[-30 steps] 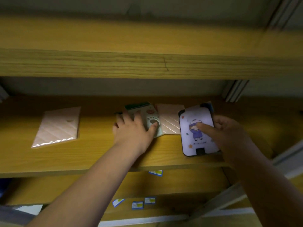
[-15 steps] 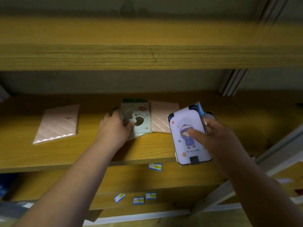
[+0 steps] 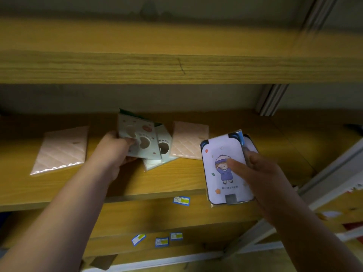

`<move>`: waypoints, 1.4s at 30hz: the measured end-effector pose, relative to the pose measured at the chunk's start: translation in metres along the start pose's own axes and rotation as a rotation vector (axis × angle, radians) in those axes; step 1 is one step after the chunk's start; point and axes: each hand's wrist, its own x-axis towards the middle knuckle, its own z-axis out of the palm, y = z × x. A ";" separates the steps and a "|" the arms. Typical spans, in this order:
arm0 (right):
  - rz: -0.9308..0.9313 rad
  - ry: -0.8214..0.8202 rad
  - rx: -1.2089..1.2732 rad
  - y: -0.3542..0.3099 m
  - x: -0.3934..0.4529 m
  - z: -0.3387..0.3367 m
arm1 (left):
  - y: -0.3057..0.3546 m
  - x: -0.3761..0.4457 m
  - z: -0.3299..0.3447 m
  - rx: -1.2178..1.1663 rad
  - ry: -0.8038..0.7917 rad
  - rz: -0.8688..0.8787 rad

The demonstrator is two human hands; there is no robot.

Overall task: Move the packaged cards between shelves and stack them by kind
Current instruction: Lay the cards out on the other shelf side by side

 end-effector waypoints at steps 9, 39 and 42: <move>0.078 0.015 0.203 -0.002 -0.004 -0.012 | -0.003 -0.048 -0.001 -0.132 -0.009 0.082; 0.042 -0.120 0.486 0.049 -0.133 -0.321 | -0.041 -0.380 0.262 -0.176 -0.156 0.166; 0.055 -0.056 0.502 0.060 -0.135 -0.363 | -0.039 -0.397 0.307 -0.137 -0.211 0.147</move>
